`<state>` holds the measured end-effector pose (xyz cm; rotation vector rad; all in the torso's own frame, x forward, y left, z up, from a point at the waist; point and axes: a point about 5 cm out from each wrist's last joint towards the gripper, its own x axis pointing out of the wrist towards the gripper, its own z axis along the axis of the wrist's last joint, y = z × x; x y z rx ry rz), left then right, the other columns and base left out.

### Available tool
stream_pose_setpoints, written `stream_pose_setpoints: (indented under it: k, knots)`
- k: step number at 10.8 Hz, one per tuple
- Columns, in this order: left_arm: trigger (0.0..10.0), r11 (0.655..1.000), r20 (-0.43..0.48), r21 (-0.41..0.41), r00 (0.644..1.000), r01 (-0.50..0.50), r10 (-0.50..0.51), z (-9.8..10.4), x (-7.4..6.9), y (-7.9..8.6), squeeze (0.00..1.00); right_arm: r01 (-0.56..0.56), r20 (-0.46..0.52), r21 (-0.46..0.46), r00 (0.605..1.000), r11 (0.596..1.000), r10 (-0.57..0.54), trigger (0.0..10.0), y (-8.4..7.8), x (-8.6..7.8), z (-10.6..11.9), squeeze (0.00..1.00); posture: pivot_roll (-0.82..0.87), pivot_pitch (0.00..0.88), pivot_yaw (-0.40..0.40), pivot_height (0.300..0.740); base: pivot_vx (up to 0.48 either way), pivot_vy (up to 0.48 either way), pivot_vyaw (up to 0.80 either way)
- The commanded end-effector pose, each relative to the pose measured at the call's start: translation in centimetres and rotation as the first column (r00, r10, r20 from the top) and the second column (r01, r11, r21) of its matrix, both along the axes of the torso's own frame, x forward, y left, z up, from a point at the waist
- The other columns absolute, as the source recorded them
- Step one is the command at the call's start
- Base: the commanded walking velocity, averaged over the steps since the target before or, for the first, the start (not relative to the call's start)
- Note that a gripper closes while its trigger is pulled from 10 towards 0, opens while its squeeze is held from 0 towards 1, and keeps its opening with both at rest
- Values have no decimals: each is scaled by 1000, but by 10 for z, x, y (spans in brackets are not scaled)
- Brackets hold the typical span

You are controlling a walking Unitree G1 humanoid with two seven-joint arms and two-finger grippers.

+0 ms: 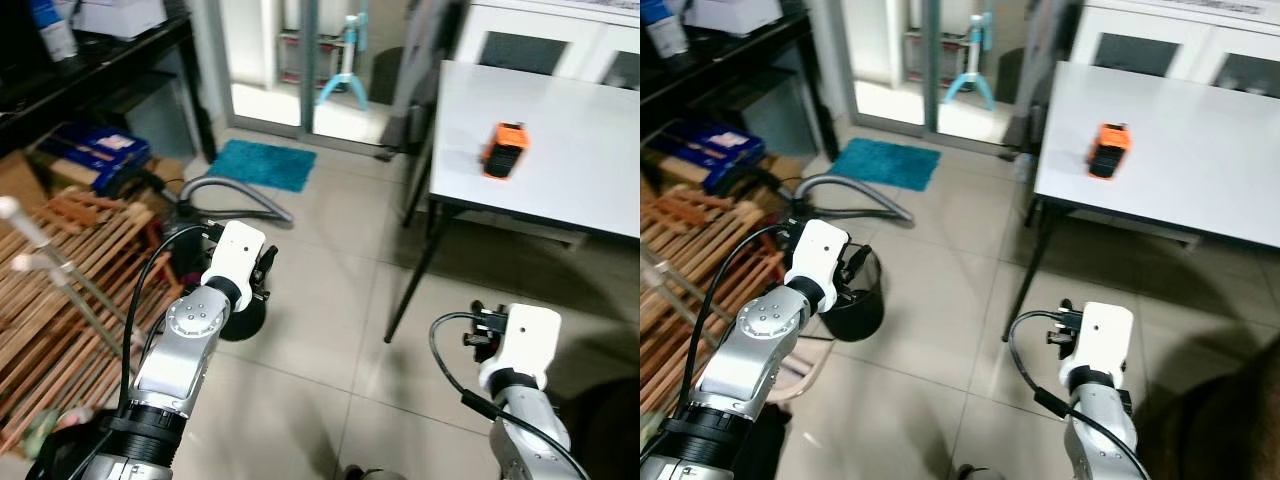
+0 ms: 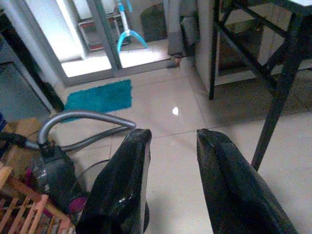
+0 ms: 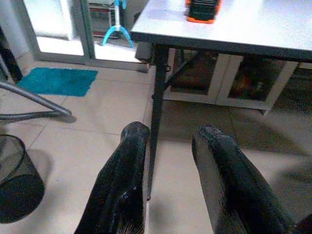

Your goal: Move the pillow to the sofa from floor

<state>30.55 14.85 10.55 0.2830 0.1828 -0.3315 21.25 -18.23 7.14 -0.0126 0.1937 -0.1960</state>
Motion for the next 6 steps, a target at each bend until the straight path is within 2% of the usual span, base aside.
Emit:
stream_pose_setpoints:
  k: [1, 2, 3, 5, 6]
  knots:
    - [10000, 1000, 2, 14, 1000, 7, -7, -1, 0, -1, 0, 4, 15, -10, 1000, 1000, -4, 10000, -3, 0, 5, 0, 3, 0, -8, 740, 0, 0, -800]
    - [10000, 1000, 10, 22, 1000, 10, -11, 0, 1, -1, 0, 4, 17, -13, 1000, 1000, -4, 10000, -4, 1, 6, 0, 3, 0, -9, 740, 0, 0, -800]
    - [10000, 999, 14, 30, 1000, 15, -16, 0, 0, -2, 0, 4, 19, -15, 1000, 1000, -4, 10000, -4, 2, 7, 0, 4, 0, -11, 740, 0, -379, -800]
    - [10000, 999, 15, 35, 1000, 17, -18, 0, 1, -3, 0, 0, 24, -20, 1000, 1000, 0, 10000, -2, 4, 8, 0, 5, 0, -12, 740, 0, -480, 0]
    - [10000, 1000, 4, 17, 1000, 2, -2, -1, 1, -1, 0, 3, 21, -30, 1000, 1000, -2, 10000, -2, 4, 9, 0, 5, 0, -10, 740, 0, 0, -800]
